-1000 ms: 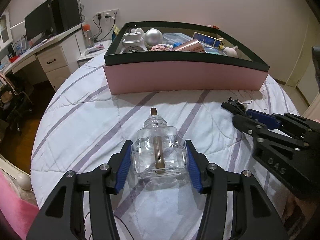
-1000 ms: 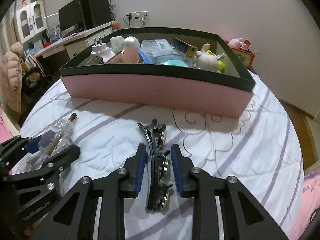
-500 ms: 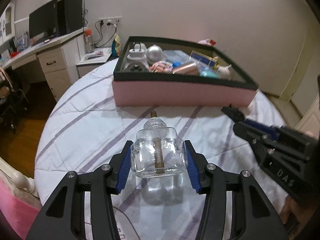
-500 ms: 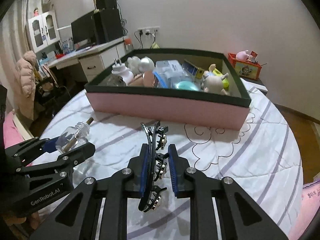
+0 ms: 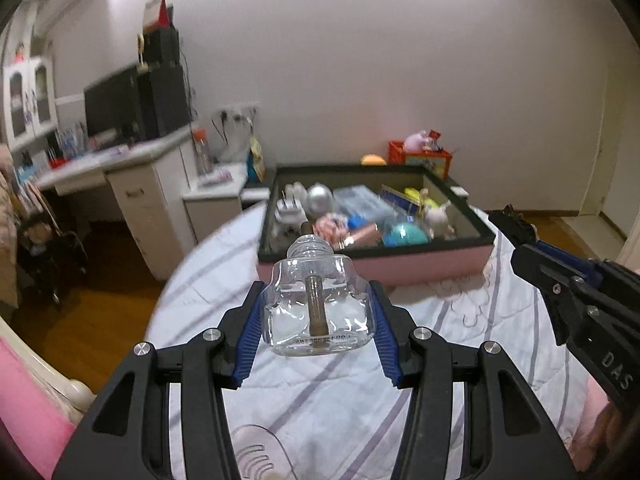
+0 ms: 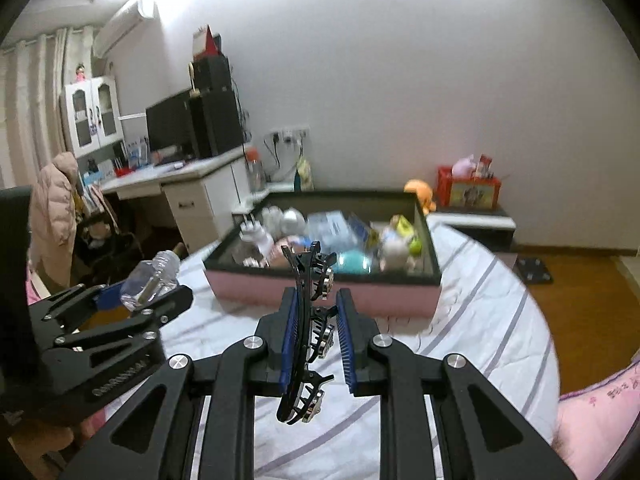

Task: Organize rigid objects
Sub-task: 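Carry the glass bottle and hair clip over the pink box with both tools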

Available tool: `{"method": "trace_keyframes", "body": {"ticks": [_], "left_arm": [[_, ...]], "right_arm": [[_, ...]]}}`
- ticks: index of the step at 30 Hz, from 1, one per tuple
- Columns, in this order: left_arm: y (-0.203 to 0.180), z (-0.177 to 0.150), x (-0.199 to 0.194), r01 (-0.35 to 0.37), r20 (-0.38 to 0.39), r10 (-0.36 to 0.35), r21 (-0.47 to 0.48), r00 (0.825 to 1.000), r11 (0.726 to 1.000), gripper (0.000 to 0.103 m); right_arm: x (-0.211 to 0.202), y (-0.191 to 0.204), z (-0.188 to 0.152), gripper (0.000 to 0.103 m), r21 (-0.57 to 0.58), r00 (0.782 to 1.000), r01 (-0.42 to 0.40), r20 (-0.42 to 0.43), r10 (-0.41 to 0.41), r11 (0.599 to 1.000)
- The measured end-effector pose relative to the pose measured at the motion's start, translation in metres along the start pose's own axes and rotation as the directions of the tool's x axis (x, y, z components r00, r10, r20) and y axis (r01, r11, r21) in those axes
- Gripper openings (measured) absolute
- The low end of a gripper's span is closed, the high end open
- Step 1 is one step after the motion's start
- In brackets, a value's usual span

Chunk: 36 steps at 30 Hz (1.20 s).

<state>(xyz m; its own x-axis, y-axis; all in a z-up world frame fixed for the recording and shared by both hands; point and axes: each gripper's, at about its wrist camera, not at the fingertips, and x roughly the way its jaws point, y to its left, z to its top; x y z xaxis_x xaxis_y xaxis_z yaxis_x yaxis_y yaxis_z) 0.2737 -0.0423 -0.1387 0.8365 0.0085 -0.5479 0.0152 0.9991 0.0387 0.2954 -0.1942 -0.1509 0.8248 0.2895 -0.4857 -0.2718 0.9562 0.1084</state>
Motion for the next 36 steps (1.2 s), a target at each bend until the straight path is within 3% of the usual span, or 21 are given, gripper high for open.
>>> {"method": "trace_keyframes", "body": {"ticks": [3,7,17,23,36], "left_arm": [[-0.001,0.006,-0.018,0.022,0.05,-0.021,-0.009,0.999,1.0,0.051],[-0.004,0.014,-0.035,-0.009,0.113,0.009,0.001,0.994,1.0,0.051],[-0.002,0.026,-0.073,0.009,0.284,-0.004,-0.018,0.959,1.0,0.051],[-0.003,0.029,-0.072,0.018,0.305,-0.011,-0.018,0.952,1.0,0.051],[-0.017,0.049,-0.029,0.01,0.276,-0.014,0.017,0.961,1.0,0.051]], "right_arm": [[-0.01,0.004,0.005,0.02,-0.009,1.0,0.002,0.024,-0.002,1.0],[-0.026,0.008,0.01,0.02,-0.024,0.997,0.024,0.071,-0.022,0.999],[-0.06,0.023,0.02,0.02,-0.089,0.97,0.102,0.229,-0.079,0.991],[-0.059,0.025,0.025,0.02,-0.09,0.966,0.101,0.245,-0.076,0.991],[-0.018,0.015,0.04,0.02,-0.102,0.975,0.108,0.207,-0.085,0.989]]}}
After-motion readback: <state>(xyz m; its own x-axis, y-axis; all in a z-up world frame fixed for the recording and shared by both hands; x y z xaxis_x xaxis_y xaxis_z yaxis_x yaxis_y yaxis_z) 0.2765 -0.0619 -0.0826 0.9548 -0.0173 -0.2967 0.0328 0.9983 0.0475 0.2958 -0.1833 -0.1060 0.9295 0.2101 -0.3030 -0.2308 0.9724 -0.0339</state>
